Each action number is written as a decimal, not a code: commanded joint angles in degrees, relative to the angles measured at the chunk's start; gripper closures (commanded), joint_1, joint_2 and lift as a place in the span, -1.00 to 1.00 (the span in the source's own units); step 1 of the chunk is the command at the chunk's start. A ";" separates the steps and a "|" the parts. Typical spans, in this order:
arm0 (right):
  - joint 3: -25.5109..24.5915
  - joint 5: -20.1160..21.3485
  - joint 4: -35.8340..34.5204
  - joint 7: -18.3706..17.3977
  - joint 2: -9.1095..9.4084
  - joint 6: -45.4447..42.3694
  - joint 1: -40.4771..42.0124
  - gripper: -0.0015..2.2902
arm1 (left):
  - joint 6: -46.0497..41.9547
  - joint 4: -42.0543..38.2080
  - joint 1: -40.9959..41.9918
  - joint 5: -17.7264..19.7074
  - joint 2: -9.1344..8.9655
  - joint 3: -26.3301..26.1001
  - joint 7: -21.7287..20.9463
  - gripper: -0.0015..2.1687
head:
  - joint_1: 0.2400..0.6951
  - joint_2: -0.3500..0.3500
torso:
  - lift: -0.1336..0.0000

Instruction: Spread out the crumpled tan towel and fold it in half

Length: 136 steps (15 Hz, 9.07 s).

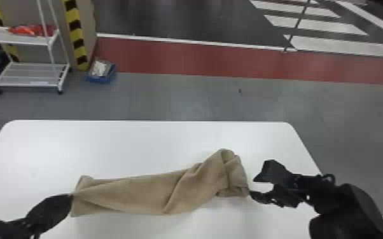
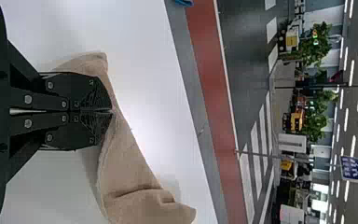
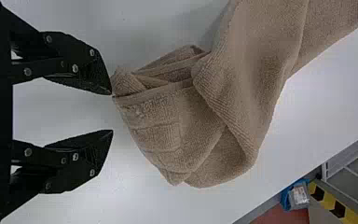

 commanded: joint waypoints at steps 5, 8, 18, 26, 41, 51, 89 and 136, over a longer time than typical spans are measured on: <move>2.07 0.85 2.10 -0.26 0.63 1.12 -1.44 -0.38 | -0.17 -0.44 0.71 0.22 0.09 0.43 -0.06 0.50 | 1.00 -0.54 | 1.00; 1.90 0.85 1.84 -0.17 0.72 0.94 -1.44 -0.16 | -0.17 -0.53 0.79 0.31 0.09 0.52 -0.06 0.50 | 1.00 -0.49 | 1.00; -6.28 -7.06 -5.89 1.94 0.72 -1.35 0.84 0.14 | -0.70 -0.18 0.79 0.39 0.09 0.78 -0.06 0.50 | 1.00 -0.56 | 1.00; -19.11 -20.34 -15.74 1.23 1.69 -2.40 1.11 0.14 | -0.88 -1.67 0.09 2.15 0.00 4.39 -0.06 0.50 | 1.00 -0.72 | 1.00; -8.65 -13.04 -9.23 -15.64 0.89 21.15 -21.13 0.13 | 18.11 22.76 -45.08 1.27 -0.53 -2.29 -0.85 0.50 | 0.79 -0.72 | 1.00; -15.77 -24.47 -20.83 -16.08 -2.88 20.80 -5.31 0.14 | 16.88 15.55 -37.53 5.05 -0.09 5.09 -5.16 0.50 | 0.25 -0.81 | 1.00; -8.74 -9.52 11.95 -9.14 -5.61 10.43 -13.04 0.13 | 9.14 49.48 -45.96 -21.23 1.14 1.84 -11.93 0.50 | 1.00 -0.67 | 1.00; -8.39 -21.21 24.52 -25.13 -5.43 19.22 -19.28 -0.96 | 5.80 51.68 -45.08 -18.50 0.27 -0.89 1.70 -0.97 | 1.00 -0.70 | 1.00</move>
